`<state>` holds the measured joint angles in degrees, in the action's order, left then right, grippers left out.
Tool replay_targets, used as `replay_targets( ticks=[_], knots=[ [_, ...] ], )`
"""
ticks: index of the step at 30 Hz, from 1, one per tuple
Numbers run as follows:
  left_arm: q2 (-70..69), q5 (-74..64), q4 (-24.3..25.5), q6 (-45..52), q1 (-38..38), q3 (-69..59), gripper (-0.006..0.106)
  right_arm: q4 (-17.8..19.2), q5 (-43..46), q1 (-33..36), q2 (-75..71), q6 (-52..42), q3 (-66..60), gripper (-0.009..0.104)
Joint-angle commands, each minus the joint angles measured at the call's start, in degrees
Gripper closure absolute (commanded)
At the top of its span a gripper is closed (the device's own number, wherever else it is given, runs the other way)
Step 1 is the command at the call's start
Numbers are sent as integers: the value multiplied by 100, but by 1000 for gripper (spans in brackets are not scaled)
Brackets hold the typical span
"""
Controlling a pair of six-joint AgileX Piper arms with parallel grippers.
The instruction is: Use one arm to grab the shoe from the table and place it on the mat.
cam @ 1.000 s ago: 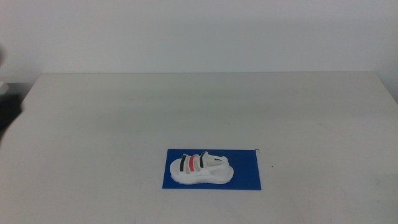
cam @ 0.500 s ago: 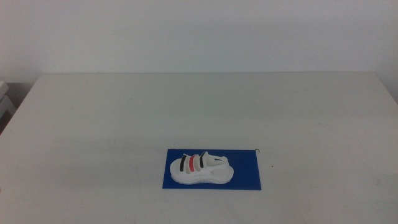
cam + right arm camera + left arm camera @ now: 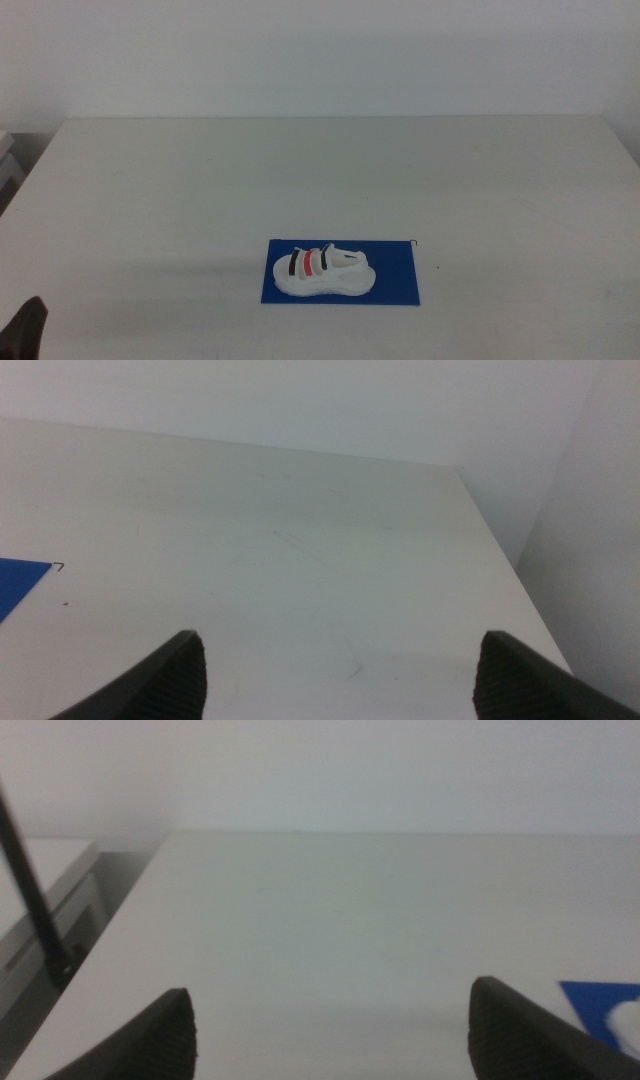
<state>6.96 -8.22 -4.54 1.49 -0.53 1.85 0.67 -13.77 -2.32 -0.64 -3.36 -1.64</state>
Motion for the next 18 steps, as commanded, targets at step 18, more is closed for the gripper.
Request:
replay_targets(
  ticks=[18],
  knots=[
    [-848,479,-25,134,-137,-395,7,46,416,-11,15,-60,-29,17]
  ],
)
